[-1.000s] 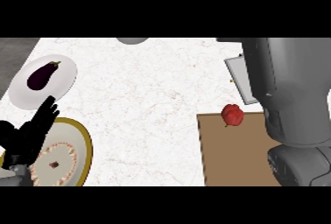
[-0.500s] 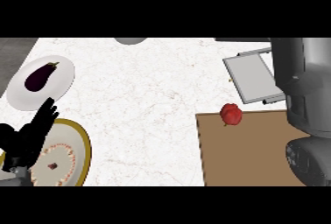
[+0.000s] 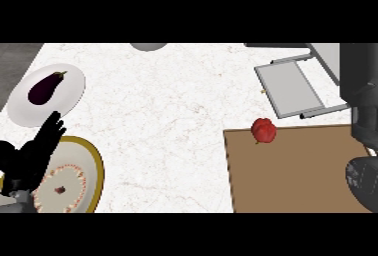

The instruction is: Pick the sweet potato from the tray and place it in the tiered shelf

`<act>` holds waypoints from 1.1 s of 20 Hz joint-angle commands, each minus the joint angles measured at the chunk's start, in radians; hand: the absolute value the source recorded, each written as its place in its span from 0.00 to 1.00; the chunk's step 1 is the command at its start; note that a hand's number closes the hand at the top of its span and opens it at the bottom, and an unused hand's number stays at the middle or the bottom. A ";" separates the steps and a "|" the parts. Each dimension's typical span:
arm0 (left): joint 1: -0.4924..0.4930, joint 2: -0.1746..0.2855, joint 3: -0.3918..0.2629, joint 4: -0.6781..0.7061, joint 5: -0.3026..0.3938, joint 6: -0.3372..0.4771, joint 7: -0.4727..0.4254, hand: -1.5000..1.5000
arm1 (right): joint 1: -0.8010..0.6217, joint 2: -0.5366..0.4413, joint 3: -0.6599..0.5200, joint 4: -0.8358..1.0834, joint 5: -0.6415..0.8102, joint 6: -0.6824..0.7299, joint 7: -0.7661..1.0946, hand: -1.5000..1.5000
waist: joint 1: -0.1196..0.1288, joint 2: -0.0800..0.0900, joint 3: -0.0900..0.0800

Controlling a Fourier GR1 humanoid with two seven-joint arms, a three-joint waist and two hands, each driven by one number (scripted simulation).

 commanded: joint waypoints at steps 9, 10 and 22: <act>-0.003 0.015 0.021 0.074 -0.009 -0.033 -0.076 0.50 | 0.121 -0.042 -0.098 -0.013 -0.003 -0.102 0.139 0.00 | -0.006 -0.001 0.000; -0.004 -0.029 -0.005 0.018 -0.011 0.005 -0.016 0.50 | 0.146 -0.035 -0.093 -0.025 -0.015 -0.087 0.111 0.00 | -0.009 -0.004 0.000; -0.006 0.001 0.026 0.013 0.001 -0.026 -0.003 0.50 | 0.178 -0.026 -0.101 -0.144 -0.097 -0.274 0.042 0.00 | -0.010 -0.002 0.000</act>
